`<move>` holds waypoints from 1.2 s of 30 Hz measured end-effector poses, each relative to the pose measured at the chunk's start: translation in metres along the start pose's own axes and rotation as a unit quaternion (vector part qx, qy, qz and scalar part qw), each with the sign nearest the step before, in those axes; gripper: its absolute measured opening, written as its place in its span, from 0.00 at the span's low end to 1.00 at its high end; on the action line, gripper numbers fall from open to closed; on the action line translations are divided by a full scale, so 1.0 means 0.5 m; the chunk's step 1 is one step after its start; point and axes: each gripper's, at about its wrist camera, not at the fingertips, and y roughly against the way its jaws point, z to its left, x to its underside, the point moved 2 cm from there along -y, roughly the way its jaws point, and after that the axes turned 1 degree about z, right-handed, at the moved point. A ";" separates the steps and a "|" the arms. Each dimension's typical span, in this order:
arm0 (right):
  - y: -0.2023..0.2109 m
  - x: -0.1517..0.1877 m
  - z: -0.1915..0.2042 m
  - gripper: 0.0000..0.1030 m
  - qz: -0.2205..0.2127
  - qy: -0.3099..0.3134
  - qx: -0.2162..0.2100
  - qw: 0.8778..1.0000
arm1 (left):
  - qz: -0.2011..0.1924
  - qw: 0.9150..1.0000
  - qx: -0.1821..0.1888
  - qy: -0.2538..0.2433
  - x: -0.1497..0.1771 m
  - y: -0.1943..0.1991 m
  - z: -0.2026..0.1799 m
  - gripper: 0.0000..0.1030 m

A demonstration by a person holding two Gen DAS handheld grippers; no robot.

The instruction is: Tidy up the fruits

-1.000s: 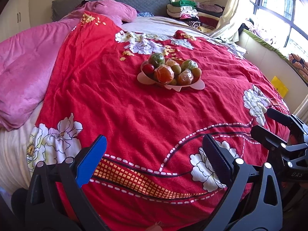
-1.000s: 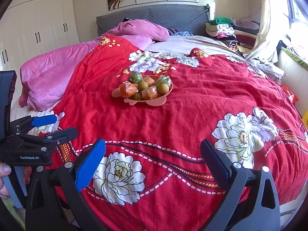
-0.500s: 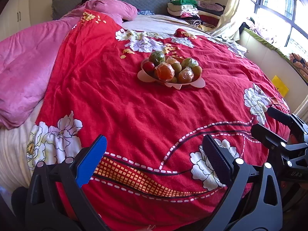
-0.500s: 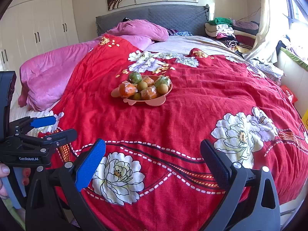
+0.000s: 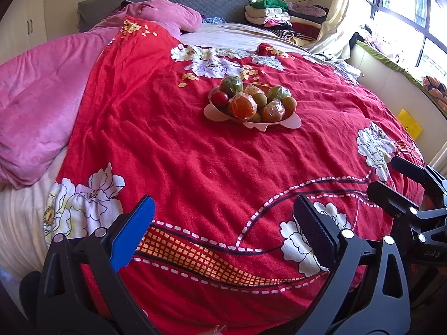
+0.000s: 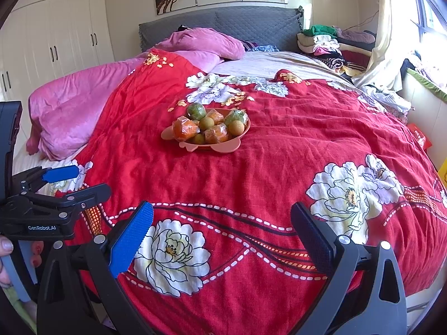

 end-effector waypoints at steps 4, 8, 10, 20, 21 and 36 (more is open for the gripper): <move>0.001 0.001 0.000 0.95 0.000 0.001 0.000 1.000 | 0.000 1.000 -0.001 0.000 0.000 -0.001 0.001 0.91; 0.002 0.000 0.000 0.95 0.000 0.000 0.000 1.000 | 0.000 1.000 -0.003 -0.001 0.001 0.000 0.001 0.91; 0.002 0.000 0.000 0.95 -0.001 0.000 0.001 1.000 | 0.000 1.000 -0.004 -0.001 0.002 0.000 0.002 0.91; 0.003 0.002 0.001 0.95 -0.001 0.001 0.002 1.000 | 0.000 1.000 -0.006 0.000 0.002 0.001 0.002 0.91; 0.004 0.003 0.001 0.95 -0.001 0.001 0.003 1.000 | 0.000 1.000 -0.007 -0.002 0.002 0.002 0.003 0.91; 0.003 0.002 0.000 0.95 0.000 0.001 0.005 1.000 | 0.002 1.000 -0.011 -0.005 0.001 0.003 0.007 0.91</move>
